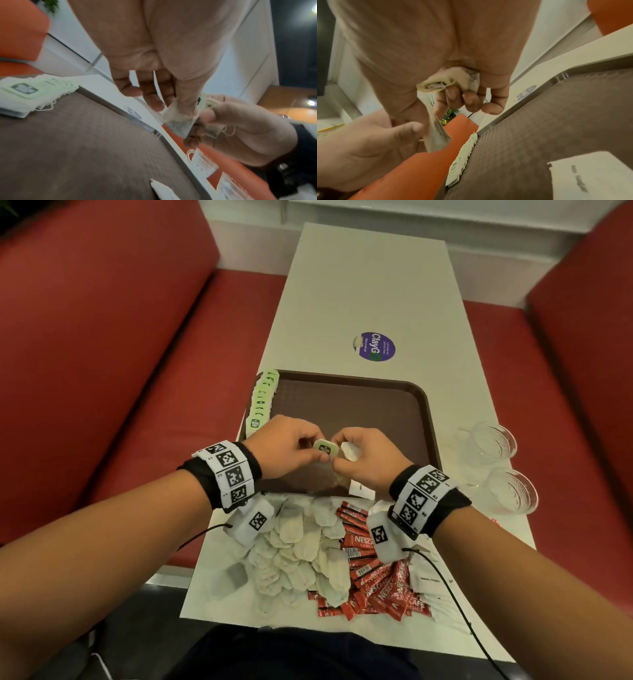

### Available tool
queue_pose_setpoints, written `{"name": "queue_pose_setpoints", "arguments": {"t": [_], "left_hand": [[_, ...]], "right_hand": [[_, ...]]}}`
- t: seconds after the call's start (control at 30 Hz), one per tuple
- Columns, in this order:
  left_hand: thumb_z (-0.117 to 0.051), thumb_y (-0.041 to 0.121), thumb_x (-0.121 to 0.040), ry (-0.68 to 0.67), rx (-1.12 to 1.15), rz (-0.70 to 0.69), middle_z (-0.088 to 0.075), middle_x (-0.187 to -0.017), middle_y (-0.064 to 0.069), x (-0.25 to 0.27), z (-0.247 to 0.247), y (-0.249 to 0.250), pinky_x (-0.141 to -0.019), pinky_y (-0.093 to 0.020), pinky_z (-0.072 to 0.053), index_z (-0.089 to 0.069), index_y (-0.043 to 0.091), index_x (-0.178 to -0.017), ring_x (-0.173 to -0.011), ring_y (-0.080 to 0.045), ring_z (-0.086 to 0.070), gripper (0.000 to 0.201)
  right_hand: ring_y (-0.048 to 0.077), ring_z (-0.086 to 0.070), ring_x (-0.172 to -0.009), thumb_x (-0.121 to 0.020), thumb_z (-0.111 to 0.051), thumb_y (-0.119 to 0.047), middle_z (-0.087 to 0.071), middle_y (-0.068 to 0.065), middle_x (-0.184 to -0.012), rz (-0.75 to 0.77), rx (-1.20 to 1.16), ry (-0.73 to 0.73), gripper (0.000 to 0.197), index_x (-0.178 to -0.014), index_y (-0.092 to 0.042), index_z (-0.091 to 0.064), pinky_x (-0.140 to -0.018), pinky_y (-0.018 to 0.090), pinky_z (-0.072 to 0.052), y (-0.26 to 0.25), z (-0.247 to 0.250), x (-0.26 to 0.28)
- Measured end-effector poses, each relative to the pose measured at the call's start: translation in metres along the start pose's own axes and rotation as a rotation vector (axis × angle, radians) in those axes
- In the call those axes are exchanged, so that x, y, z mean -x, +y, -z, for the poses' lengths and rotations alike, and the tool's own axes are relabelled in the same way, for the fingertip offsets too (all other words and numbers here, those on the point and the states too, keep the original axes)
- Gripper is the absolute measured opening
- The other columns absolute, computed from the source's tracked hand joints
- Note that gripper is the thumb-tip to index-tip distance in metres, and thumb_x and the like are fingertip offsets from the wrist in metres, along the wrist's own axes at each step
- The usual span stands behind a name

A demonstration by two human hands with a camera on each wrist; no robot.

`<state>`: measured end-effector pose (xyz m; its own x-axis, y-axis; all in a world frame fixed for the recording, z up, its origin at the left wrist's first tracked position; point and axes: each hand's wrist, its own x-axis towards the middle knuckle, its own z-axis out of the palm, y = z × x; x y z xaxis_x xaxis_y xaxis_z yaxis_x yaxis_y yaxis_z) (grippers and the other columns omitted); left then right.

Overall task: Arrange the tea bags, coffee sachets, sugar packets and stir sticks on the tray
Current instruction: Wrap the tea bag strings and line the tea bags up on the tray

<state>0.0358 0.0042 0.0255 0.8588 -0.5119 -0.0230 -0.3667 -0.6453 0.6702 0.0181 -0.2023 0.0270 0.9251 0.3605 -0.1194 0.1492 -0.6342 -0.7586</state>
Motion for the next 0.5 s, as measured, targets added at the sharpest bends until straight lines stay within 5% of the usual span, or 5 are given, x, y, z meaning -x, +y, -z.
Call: {"name": "queue_pose_setpoints", "arguments": {"t": [0.27,0.4,0.5], "left_hand": [[-0.072,0.031,-0.089,0.12,0.112,0.085,-0.07,-0.08,0.005,0.009,0.021,-0.039,-0.071,-0.031,-0.051,-0.074,0.025,-0.091,-0.075,-0.015,-0.063,0.007],[-0.073,0.029,-0.089,0.275,0.006,0.339,-0.07,-0.08,0.001,0.007,0.034,-0.079,-0.073,-0.029,-0.051,-0.072,0.021,-0.092,-0.078,-0.021,-0.064,0.008],[-0.078,0.03,-0.084,0.215,-0.084,0.524,-0.068,-0.082,0.007,0.007,0.04,-0.105,-0.072,-0.026,-0.047,-0.07,0.024,-0.097,-0.079,-0.013,-0.062,0.016]], "right_hand": [[0.011,-0.063,-0.073,-0.088,-0.067,-0.023,-0.068,-0.005,-0.084,0.025,0.027,-0.016,0.005,-0.091,-0.025,-0.063,-0.071,0.029,-0.053,-0.01,-0.019,-0.026],[0.015,-0.052,-0.06,-0.086,-0.058,-0.013,-0.056,0.002,-0.08,-0.031,-0.07,-0.044,0.023,-0.101,-0.018,-0.042,-0.057,0.031,-0.046,-0.01,-0.02,-0.035],[0.008,-0.043,-0.064,-0.086,-0.052,-0.012,-0.046,-0.004,-0.08,-0.046,-0.097,-0.067,0.021,-0.09,-0.023,-0.035,-0.059,0.029,-0.042,-0.008,-0.019,-0.042]]}}
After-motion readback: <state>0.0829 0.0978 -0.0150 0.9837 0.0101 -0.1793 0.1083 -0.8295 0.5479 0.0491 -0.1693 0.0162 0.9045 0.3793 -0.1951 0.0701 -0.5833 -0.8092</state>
